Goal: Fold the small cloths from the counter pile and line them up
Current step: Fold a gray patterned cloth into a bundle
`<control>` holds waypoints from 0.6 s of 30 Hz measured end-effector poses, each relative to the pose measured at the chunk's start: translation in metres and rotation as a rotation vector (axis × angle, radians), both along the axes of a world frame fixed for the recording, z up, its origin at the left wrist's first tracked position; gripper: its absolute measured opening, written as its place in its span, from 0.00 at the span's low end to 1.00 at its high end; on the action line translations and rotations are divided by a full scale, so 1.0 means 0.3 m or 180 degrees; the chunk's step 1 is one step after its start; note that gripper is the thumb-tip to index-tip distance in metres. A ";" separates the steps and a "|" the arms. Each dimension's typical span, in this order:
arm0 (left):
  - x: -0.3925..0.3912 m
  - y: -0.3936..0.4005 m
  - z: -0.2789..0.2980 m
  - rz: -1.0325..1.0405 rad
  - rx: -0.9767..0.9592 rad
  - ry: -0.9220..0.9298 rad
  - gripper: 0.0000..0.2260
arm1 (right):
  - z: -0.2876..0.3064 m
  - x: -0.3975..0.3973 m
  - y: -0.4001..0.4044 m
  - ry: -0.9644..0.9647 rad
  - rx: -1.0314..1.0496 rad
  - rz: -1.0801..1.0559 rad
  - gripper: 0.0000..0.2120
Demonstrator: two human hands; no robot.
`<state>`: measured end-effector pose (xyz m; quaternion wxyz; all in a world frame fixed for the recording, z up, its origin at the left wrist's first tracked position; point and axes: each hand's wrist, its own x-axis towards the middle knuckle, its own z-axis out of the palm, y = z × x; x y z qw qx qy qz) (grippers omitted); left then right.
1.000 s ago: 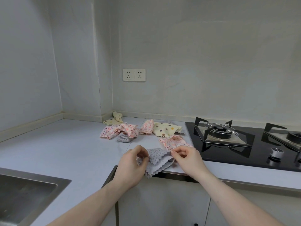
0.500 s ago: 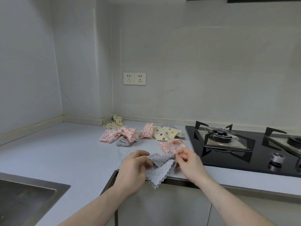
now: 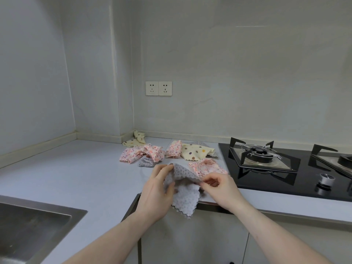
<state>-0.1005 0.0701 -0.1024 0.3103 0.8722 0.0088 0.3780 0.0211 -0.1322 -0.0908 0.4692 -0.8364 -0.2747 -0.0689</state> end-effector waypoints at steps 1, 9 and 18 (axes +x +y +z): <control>-0.001 0.000 -0.001 -0.0017 -0.0027 0.0005 0.22 | -0.001 -0.001 0.000 0.0002 0.0009 -0.0005 0.05; -0.021 -0.017 -0.007 -0.0217 0.0048 0.0240 0.37 | -0.006 -0.027 -0.001 0.0014 0.0158 0.0093 0.09; -0.080 -0.048 0.143 -0.0805 -0.0324 -0.0054 0.35 | 0.122 -0.149 0.056 -0.0310 0.0257 0.0288 0.20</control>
